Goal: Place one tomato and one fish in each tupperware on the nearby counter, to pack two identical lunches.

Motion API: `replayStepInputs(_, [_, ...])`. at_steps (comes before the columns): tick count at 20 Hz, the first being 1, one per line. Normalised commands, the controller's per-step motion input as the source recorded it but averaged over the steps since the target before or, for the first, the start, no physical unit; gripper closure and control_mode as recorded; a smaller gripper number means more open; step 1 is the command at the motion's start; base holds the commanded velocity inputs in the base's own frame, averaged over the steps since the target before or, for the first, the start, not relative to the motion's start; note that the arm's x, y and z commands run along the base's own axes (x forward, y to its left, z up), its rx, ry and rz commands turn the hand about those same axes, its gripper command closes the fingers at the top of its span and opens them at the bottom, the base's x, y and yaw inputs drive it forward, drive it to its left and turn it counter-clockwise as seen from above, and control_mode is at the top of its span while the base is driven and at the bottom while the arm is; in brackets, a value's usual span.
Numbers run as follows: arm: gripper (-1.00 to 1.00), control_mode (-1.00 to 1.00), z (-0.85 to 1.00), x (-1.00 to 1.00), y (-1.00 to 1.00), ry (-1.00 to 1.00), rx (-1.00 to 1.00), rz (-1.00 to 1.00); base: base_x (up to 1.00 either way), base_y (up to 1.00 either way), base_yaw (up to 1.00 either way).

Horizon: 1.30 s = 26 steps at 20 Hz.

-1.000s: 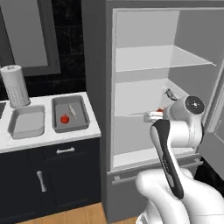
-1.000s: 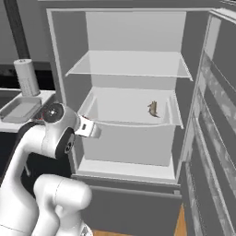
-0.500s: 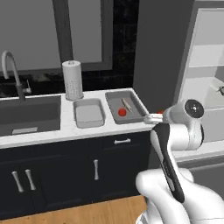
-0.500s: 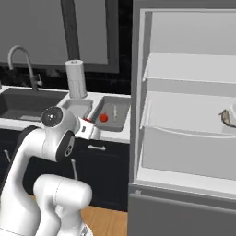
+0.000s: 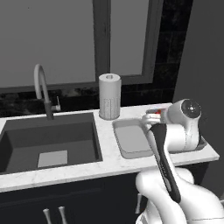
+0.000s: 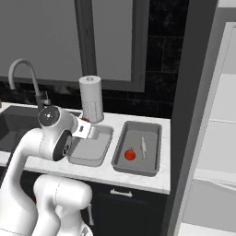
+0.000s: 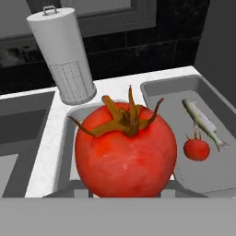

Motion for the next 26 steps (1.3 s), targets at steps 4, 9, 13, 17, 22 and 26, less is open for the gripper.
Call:
replayStepInputs(4, [1.00,-1.00,-0.64,0.75,0.00,0.19,0.01,0.00,0.25,0.00,0.00])
replayStepInputs(9, [1.00,-1.00,-1.00,0.73,0.24,0.35,0.01,0.00,0.00,0.00,0.00])
replayStepInputs(13, [1.00,-1.00,-0.93,0.64,0.05,0.08,0.04,0.00,0.00,0.00,0.00])
replayStepInputs(17, [-1.00,-1.00,-0.81,0.93,0.09,0.05,0.01,0.00,0.00,0.00,0.00])
replayStepInputs(22, [-1.00,-1.00,0.05,0.11,0.00,0.00,0.00,0.00,0.00,0.00,0.00])
replayStepInputs(26, [-1.00,-1.00,0.80,-0.62,0.00,0.00,0.00,-0.02,0.00,0.00,0.00])
